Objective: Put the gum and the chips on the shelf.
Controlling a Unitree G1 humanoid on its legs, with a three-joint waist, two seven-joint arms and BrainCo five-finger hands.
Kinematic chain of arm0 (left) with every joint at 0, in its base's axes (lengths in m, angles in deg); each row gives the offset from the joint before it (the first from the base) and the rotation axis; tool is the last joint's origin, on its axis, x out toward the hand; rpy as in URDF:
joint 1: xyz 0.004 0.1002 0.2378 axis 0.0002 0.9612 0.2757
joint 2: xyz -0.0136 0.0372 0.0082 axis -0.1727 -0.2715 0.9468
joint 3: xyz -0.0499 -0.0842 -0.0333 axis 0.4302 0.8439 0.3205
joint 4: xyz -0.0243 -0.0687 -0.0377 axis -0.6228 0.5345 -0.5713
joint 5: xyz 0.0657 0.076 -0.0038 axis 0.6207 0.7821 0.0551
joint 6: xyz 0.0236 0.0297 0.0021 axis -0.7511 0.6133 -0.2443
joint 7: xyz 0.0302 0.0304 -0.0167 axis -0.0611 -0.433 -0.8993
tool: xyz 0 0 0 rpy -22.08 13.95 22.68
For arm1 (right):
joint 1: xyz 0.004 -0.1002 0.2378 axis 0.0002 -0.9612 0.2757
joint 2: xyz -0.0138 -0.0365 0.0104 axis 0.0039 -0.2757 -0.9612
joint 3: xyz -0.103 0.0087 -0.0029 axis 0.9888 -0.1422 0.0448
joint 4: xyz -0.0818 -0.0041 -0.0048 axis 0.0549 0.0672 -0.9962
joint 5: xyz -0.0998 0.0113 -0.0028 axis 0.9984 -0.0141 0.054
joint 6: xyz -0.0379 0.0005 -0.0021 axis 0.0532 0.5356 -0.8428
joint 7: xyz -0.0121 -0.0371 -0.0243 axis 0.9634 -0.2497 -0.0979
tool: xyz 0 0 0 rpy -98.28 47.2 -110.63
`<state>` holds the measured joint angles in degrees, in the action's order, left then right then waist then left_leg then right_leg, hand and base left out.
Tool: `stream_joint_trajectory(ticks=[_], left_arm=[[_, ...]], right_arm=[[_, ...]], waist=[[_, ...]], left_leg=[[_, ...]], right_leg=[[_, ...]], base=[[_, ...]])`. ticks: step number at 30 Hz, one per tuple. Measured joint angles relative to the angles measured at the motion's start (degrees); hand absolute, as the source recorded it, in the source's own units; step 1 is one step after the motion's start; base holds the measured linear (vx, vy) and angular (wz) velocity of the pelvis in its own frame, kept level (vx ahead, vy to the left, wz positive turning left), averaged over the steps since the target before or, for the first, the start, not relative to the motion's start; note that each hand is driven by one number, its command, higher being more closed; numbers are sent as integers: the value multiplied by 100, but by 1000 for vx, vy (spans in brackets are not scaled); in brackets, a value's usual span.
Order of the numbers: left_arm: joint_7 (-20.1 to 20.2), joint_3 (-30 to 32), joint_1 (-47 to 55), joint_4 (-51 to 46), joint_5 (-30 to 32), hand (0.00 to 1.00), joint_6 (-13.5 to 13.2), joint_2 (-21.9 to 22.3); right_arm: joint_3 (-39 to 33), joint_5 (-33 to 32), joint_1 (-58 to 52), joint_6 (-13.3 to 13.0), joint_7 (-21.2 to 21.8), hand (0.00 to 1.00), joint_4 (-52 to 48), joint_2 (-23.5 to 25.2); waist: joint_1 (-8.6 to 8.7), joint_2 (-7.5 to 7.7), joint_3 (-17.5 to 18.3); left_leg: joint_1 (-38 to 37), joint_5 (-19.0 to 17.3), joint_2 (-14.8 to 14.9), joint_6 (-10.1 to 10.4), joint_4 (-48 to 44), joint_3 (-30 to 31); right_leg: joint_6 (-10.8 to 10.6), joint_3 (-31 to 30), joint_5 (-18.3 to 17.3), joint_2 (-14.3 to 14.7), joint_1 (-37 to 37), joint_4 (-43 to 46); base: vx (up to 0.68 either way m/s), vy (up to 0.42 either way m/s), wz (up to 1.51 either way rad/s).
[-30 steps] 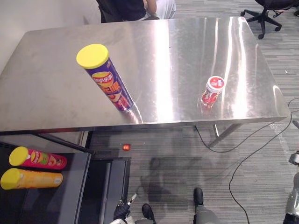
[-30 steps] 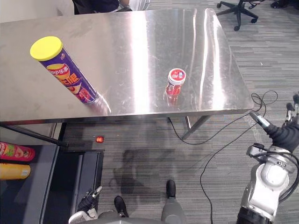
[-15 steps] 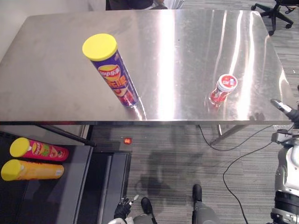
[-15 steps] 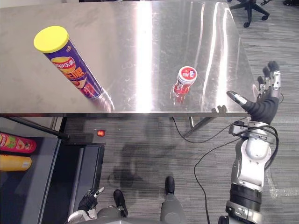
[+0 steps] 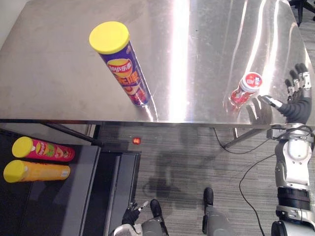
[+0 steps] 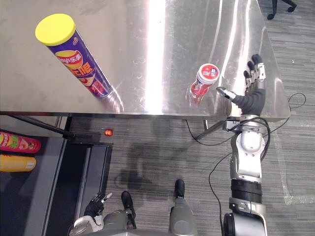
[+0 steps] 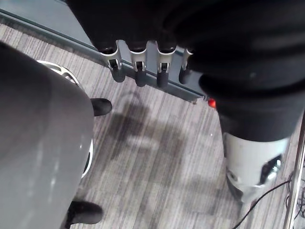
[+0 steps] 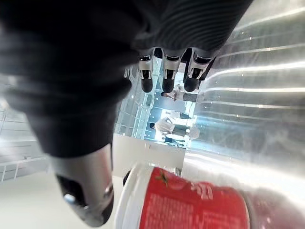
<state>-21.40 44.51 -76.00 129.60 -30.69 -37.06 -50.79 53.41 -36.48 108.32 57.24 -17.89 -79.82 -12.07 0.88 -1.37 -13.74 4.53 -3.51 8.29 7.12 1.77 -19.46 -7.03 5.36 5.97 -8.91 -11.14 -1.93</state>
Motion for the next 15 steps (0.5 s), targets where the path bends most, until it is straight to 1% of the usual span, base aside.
stream_joint_trajectory(ticks=[5, 9, 11, 15], left_arm=[[-26, -7, -53, -2, 11, 0, 4, 16], [-33, -25, -53, -5, 17, 0, 4, 12], [-34, -29, -54, -12, 38, 0, 0, 12], [-40, -30, -57, -37, 171, 0, -4, 12]], right_arm=[[197, 2, 17, 11, 61, 0, 0, 0], [307, 3, 16, 11, 76, 0, -2, 0], [371, 11, 16, 11, 183, 0, -2, 0], [415, 13, 16, 11, 203, 0, -4, 0]], waist=[[-91, -23, -24], [-92, -23, -24], [-99, -25, -26], [-111, -22, -27]], left_leg=[[89, 20, -27, -30, -21, 2], [114, 28, -32, -42, -34, 52], [134, 38, -32, -56, -34, 96], [144, 54, -61, -79, -33, 110]], right_leg=[[-10, 14, 31, -29, -79, -11], [-7, 21, 52, -36, -79, -11], [-20, 29, 96, -35, -80, -30], [-25, 29, 107, -60, -80, -36]], base=[[-27, -1, 0], [-21, -3, 3], [-40, -2, 5], [-24, 6, 1]])
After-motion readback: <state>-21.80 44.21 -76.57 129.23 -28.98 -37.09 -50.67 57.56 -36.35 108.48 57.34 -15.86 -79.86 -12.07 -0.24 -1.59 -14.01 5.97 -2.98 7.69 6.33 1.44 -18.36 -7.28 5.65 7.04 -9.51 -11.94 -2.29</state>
